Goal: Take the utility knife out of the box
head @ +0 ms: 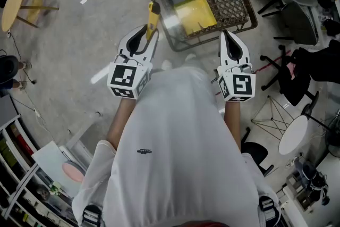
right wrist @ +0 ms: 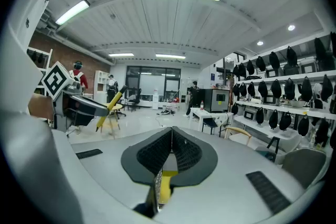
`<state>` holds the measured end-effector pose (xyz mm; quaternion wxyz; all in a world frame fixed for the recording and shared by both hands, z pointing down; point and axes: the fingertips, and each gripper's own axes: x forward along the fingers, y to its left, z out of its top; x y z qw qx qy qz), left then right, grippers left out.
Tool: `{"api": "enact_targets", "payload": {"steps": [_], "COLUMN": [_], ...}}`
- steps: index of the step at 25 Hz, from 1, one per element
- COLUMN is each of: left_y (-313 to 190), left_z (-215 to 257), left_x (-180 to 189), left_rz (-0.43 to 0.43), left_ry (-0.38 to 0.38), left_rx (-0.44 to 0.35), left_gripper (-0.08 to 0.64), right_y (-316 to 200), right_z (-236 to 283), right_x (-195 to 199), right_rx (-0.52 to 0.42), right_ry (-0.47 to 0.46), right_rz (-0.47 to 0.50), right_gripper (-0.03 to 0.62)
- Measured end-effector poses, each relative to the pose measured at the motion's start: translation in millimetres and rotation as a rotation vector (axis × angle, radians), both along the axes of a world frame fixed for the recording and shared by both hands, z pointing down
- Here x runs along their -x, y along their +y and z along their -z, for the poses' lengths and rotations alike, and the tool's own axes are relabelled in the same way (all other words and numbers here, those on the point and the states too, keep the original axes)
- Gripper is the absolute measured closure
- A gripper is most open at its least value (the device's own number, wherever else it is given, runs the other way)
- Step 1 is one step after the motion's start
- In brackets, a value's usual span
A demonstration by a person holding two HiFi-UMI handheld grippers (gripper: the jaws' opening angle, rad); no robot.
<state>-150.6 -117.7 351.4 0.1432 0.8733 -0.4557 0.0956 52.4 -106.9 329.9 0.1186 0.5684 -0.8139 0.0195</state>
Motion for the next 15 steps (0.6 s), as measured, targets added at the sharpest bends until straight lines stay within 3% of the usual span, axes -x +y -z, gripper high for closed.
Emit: {"api": "enact_targets", "payload": {"steps": [8, 15], "left_y": [1.9, 2.1], "left_z": [-5.1, -1.5], "left_x": [4.0, 5.1], "left_rz": [-0.002, -0.003], "left_ry": [0.016, 0.024], "left_rx": [0.022, 0.013], "left_gripper": [0.451, 0.451], "right_y": [0.2, -0.2], "right_z": [2.0, 4.0], "right_x": [2.6, 9.3], "right_rx": [-0.013, -0.009], "right_ry": [-0.068, -0.046], "right_rz": [-0.017, -0.002], "right_gripper": [0.594, 0.595]}}
